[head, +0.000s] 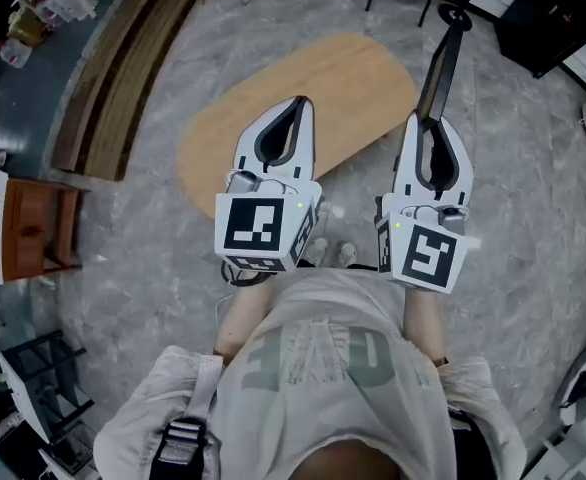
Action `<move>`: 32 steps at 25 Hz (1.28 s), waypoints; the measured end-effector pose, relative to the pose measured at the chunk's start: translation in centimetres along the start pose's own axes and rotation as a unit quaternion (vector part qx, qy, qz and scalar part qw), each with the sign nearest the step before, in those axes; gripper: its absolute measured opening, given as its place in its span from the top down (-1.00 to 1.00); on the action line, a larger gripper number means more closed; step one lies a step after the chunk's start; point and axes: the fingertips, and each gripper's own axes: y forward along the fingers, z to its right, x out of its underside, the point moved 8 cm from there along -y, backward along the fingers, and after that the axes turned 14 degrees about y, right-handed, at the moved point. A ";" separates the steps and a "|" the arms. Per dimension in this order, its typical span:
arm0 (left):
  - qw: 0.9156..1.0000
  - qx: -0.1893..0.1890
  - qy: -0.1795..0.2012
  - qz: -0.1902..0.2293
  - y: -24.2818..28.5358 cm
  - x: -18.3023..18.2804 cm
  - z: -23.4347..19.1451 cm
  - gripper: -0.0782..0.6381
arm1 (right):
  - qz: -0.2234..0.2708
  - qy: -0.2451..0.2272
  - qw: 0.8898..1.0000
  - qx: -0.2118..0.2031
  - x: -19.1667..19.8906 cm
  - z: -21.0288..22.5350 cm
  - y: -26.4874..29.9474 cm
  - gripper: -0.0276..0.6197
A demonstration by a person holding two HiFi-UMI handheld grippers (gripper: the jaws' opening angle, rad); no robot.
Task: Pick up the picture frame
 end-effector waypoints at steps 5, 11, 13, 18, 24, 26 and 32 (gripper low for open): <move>1.000 -0.007 -0.002 0.007 -1.5 1.1 0.1 0.76 | -0.026 0.040 0.999 0.002 1.6 -0.2 -2.2 0.66; 1.000 -0.004 0.011 -0.023 -1.4 2.4 1.1 0.76 | -0.077 0.092 0.993 0.006 3.9 0.2 -3.1 0.66; 0.999 -0.001 0.008 -0.033 -1.5 3.0 1.4 0.76 | -0.089 0.096 0.991 0.006 4.4 0.1 -3.2 0.66; 0.999 0.004 0.007 -0.038 -1.3 3.3 1.2 0.76 | -0.101 0.089 0.991 0.004 4.6 -0.3 -2.6 0.66; 0.999 0.005 0.007 -0.039 -1.0 3.2 1.4 0.76 | -0.105 0.089 0.991 0.000 4.7 -0.2 -2.3 0.66; 0.999 0.003 0.007 -0.040 -1.0 3.3 1.3 0.76 | -0.105 0.089 0.990 -0.003 4.7 -0.3 -2.2 0.66; 0.999 0.000 0.007 -0.042 -1.2 3.5 1.3 0.76 | -0.103 0.087 0.991 -0.004 4.8 -0.2 -2.3 0.66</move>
